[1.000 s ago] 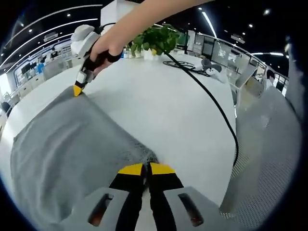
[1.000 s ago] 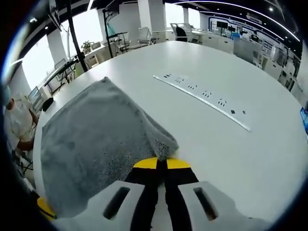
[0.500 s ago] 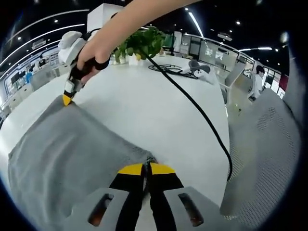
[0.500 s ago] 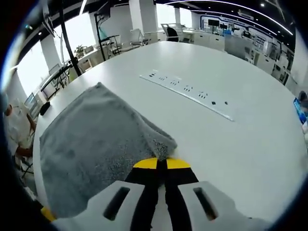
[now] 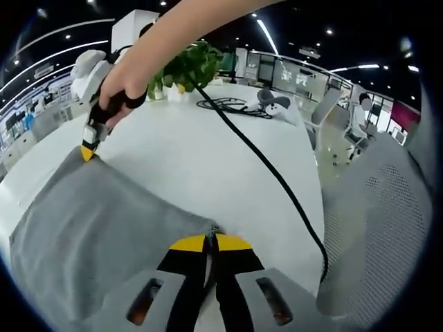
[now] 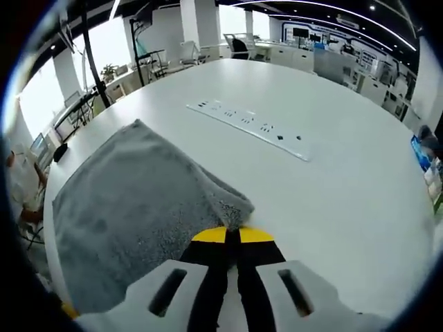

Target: Fold the towel on the table until its edges align and the towel forms a compact rectangular stack.

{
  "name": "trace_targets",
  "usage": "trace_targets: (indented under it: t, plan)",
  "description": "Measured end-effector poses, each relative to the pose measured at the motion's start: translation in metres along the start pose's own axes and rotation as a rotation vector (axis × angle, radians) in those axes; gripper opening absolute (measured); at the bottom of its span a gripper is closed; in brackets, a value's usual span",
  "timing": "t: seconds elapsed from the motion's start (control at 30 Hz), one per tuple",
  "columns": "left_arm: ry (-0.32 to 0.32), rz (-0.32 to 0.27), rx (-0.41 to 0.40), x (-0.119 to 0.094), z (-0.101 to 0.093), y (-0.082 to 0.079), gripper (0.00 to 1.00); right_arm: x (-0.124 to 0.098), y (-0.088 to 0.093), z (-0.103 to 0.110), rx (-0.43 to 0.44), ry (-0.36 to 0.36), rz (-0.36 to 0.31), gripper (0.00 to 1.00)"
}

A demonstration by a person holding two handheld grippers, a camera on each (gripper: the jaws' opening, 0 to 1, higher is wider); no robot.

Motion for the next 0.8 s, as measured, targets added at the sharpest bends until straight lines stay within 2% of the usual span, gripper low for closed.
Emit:
trace_targets:
  t: [0.07, 0.57, 0.8]
  plan:
    - [0.009, -0.005, 0.004, 0.004, -0.003, -0.004, 0.03, -0.004, 0.002, -0.004, 0.025, 0.003, -0.004, 0.01]
    - [0.107, -0.003, 0.073, 0.028, -0.027, -0.018, 0.03, -0.031, 0.021, -0.030, 0.042, 0.041, 0.010, 0.01]
    - [0.138, -0.031, 0.110, 0.038, -0.039, -0.035, 0.03, -0.045, 0.029, -0.042, 0.061, 0.060, 0.005, 0.01]
Point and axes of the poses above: the point that each gripper's makers call its tool centre point, and the gripper's own axes: x roughly forward along the fingers, z roughly to its left, y roughly out of its underside, the point moved 1 cm from there along -x, roughly backward along the fingers, and after that the axes turned 11 degrees about -z, right-handed, at the moved point
